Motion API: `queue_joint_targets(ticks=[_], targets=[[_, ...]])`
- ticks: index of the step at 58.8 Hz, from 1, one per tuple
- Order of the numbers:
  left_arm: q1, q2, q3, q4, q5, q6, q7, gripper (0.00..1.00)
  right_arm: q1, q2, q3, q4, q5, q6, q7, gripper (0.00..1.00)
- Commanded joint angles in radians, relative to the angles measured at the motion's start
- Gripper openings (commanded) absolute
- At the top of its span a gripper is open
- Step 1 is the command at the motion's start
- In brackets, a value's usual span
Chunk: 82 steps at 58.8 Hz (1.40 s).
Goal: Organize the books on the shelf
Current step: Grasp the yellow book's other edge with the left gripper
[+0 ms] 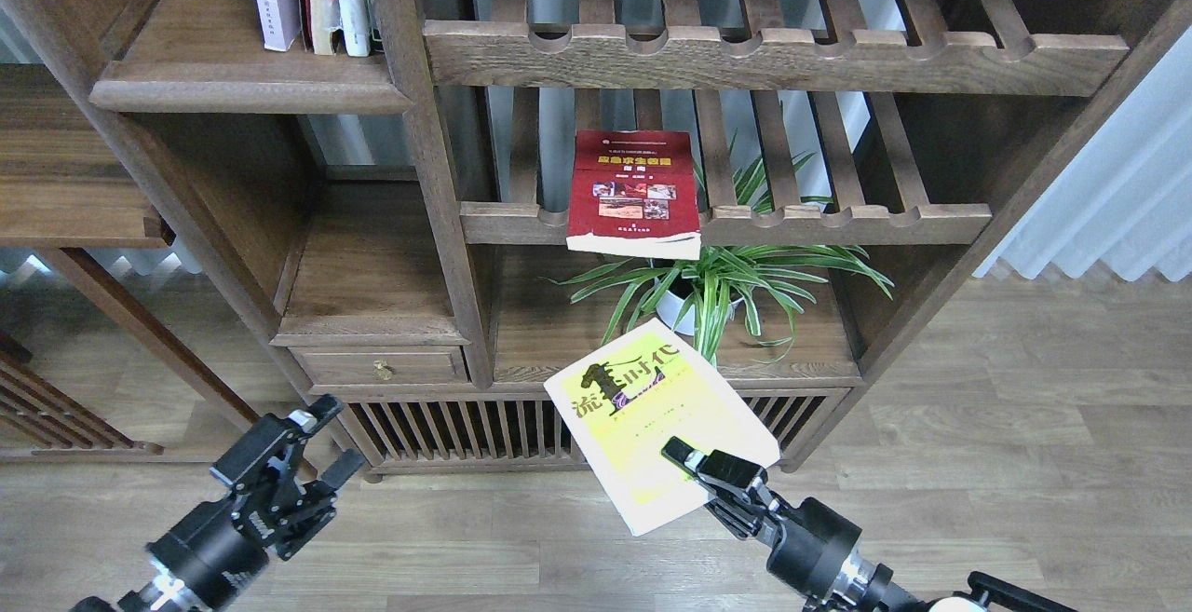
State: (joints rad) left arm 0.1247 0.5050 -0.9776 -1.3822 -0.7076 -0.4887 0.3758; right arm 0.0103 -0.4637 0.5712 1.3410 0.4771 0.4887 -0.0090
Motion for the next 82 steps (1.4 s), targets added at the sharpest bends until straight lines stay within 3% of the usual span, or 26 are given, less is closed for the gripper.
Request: queue_joint_targets(ticks=[1, 16, 48, 82], targets=[[-0.007, -0.002, 0.028, 0.0, -0.009, 0.0, 0.0, 0.99, -0.001, 0.022, -0.004, 0.0, 0.0, 0.0, -0.014, 0.04], [-0.065, -0.051, 0.103, 0.0, -0.013, 0.0, 0.0, 0.98, 0.022, 0.057, -0.047, 0.001, 0.0, 0.0, -0.075, 0.04], [-0.025, -0.06, 0.16, 0.005, -0.021, 0.0, 0.0, 0.98, 0.089, 0.119, -0.1, 0.004, 0.002, 0.0, -0.077, 0.04], [-0.102, -0.138, 0.158, 0.057, -0.055, 0.0, -0.001, 0.98, 0.091, 0.157, -0.148, 0.035, 0.0, 0.0, -0.078, 0.04]])
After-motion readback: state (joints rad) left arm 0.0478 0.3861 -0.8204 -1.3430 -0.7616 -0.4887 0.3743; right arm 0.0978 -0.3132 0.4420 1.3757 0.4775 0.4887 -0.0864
